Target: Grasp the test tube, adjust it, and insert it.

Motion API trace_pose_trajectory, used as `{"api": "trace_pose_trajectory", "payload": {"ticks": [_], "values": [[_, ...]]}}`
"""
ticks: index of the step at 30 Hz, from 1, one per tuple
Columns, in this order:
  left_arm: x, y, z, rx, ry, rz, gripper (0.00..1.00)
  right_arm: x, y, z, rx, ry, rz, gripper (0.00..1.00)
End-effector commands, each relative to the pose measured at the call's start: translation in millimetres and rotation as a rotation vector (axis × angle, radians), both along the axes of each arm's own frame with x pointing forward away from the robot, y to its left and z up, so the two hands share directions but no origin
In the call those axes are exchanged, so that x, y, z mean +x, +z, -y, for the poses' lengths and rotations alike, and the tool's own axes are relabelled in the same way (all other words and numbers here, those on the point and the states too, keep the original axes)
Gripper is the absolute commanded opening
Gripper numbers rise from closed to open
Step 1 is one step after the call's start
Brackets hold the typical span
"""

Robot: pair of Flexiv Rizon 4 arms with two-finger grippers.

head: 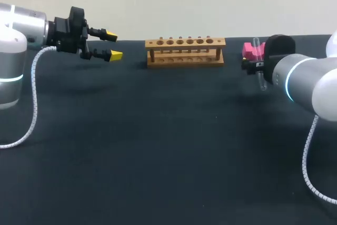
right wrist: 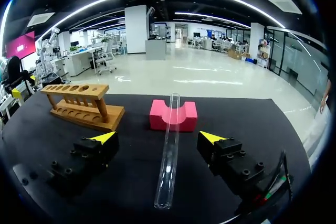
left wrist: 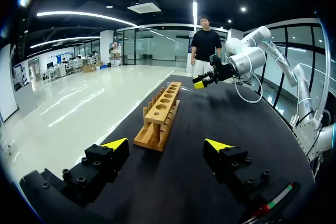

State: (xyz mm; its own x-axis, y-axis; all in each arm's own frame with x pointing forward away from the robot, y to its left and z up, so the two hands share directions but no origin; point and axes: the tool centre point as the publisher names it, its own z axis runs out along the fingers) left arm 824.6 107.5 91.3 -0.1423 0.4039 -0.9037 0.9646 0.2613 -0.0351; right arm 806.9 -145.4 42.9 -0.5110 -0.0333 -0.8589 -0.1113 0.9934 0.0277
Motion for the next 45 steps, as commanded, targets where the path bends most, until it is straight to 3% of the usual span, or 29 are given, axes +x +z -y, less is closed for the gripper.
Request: {"api": "trace_pose_trajectory", "payload": {"ticks": [1, 15, 37, 41, 45], "values": [[-0.8, -1.1, 0, -0.003, 0.002, 0.005, 1.00, 2.9, -12, 5, 0.098, 0.031, 0.429, 1.00], [-0.8, -1.1, 0, -0.003, 0.002, 0.005, 1.00, 16.3, -34, 10, 0.142, 0.040, 0.407, 1.00], [-0.8, -1.1, 0, -0.003, 0.002, 0.005, 1.00, 25.0, -44, 18, 0.174, 0.070, 0.397, 0.97], [-0.8, -1.1, 0, -0.003, 0.002, 0.005, 1.00, 25.8, -44, 18, 0.177, 0.077, 0.399, 0.76], [-0.8, -1.1, 0, -0.003, 0.002, 0.005, 1.00, 26.5, -46, 18, 0.182, 0.087, 0.396, 0.66]]}}
